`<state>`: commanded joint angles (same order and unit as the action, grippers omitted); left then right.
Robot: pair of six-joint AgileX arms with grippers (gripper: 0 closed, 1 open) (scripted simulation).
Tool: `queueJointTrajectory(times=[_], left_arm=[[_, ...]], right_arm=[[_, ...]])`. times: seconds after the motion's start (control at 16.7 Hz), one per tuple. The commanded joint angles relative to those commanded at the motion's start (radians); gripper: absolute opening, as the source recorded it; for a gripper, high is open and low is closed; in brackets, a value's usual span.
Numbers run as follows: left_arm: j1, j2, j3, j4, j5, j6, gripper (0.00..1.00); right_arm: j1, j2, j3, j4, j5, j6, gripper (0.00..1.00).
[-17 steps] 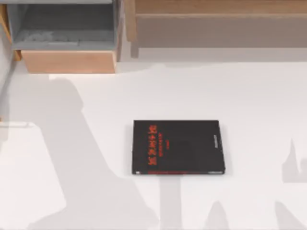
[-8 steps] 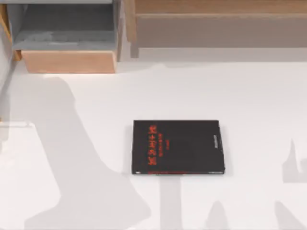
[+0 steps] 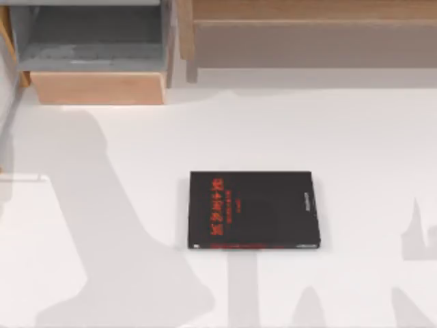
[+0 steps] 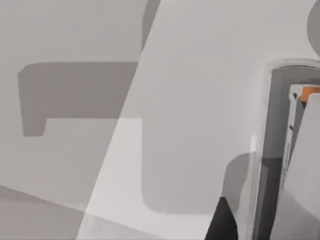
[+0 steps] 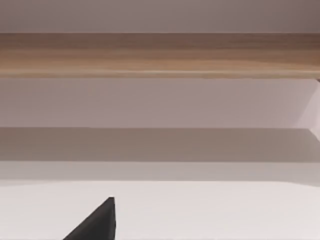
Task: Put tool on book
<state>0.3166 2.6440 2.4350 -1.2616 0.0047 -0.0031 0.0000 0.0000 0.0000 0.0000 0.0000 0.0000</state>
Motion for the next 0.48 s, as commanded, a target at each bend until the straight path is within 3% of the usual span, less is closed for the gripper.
queueJointTrajectory(times=[0.12,0.48], left_arm=[[0.0,0.0,0.0,0.0,0.0,0.0,0.02],[0.0,0.0,0.0,0.0,0.0,0.0,0.0]], right_arm=[[0.0,0.0,0.0,0.0,0.0,0.0,1.0],[0.0,0.0,0.0,0.0,0.0,0.0,1.0]])
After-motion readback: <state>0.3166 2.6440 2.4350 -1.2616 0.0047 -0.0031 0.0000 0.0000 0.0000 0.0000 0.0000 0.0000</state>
